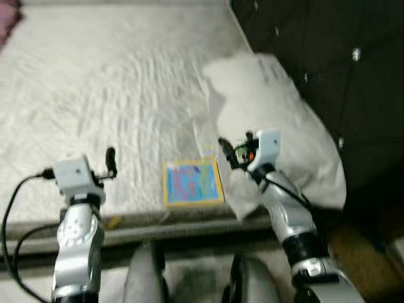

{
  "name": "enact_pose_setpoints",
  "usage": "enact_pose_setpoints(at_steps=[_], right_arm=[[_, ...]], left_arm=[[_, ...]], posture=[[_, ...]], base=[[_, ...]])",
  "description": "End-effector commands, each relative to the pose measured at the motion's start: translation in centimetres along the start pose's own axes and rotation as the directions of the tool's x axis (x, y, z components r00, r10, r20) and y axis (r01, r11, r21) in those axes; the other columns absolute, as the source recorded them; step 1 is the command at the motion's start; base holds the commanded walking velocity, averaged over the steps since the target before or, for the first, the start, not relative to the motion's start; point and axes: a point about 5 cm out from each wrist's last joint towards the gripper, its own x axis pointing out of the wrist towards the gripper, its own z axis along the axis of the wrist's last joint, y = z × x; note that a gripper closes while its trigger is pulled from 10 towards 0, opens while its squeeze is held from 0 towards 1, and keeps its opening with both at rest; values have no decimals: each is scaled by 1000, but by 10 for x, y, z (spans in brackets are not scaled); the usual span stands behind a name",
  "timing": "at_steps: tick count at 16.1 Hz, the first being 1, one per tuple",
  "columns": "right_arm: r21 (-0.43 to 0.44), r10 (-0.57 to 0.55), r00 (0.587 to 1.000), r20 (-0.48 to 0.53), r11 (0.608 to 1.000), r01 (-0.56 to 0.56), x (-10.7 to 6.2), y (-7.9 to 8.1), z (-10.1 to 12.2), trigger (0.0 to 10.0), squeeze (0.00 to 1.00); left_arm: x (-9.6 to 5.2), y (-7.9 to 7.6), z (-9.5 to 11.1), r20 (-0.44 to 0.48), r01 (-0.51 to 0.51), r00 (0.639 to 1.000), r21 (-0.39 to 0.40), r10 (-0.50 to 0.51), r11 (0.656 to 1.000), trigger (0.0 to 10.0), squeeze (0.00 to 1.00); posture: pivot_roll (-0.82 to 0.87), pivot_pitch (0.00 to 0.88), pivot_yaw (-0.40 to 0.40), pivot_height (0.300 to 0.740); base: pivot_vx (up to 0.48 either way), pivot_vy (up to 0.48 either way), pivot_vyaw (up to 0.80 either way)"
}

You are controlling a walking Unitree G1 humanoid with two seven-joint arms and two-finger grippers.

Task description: Clean up the room

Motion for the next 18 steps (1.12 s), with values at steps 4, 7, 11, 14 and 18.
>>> enact_pose_setpoints(at_steps=[4,7,11,14,18], right_arm=[[-19,-60,998,14,998,61,-6,-14,1,10000,0],[-18,-167,986,17,986,168,-26,-33,-1,10000,0],[-71,-222,975,-17,973,220,-57,-48,-12,10000,0],[-103,-273,962,-23,958,269,-74,-56,-14,10000,0],[-93,-314,948,-58,947,308,-99,-53,-15,10000,0]], left_arm=[[-3,-6,-4,2,17,1000,38,-17,999,10000,0],[-23,9,-8,-3,-77,997,134,78,988,10000,0],[-44,19,-13,-25,-64,997,138,68,988,10000,0],[-55,12,-9,0,-20,1000,198,20,980,10000,0],[-67,9,3,30,20,999,215,-27,977,10000,0]], posture=[[30,0,-27,740],[38,0,-32,740],[30,0,-27,740],[14,0,-23,740],[-9,23,-15,740]], base=[[0,0,0],[0,0,0],[0,0,0],[0,0,0],[0,0,0]])
